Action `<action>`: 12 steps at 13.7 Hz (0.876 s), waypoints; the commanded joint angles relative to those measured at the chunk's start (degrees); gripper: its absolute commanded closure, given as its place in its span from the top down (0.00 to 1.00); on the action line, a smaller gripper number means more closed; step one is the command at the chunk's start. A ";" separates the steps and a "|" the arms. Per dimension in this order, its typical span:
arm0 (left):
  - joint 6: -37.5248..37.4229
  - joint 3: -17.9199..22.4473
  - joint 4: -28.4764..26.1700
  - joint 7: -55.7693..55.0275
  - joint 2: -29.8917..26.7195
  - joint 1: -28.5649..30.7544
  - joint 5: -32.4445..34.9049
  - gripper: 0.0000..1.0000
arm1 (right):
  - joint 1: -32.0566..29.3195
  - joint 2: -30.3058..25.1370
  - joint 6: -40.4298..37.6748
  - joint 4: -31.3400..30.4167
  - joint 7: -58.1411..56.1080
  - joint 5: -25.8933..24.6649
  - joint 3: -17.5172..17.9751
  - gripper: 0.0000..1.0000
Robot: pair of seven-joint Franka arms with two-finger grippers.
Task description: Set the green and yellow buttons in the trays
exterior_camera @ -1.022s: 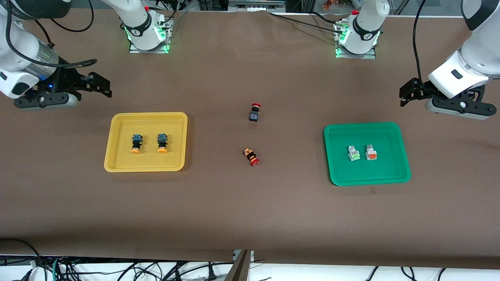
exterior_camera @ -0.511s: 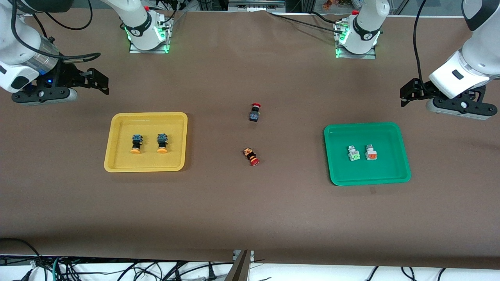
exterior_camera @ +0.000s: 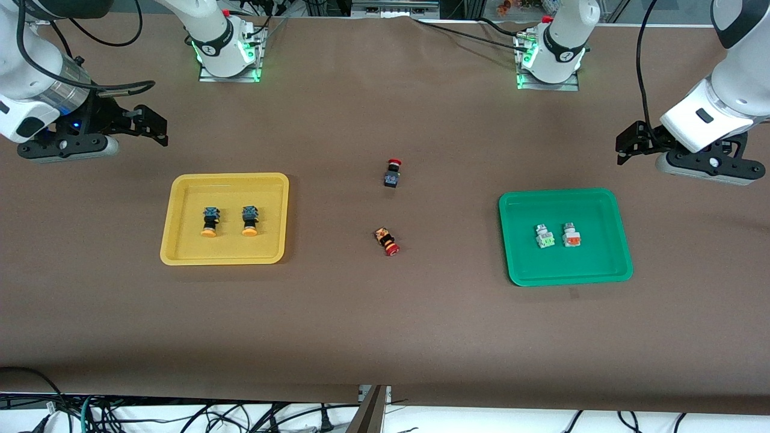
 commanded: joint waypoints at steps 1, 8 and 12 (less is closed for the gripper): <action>-0.95 -0.21 0.97 1.10 0.28 0.45 0.28 1.00 | -0.41 0.20 -0.37 0.78 -0.52 -0.74 0.40 0.99; -0.95 -0.21 1.05 1.18 0.28 0.45 0.28 1.00 | -0.50 0.29 -0.37 0.78 -2.02 -0.74 0.40 0.99; -0.95 -0.21 1.06 1.19 0.28 0.45 0.28 1.00 | -0.50 0.29 -0.37 0.78 -2.11 -0.74 0.31 0.99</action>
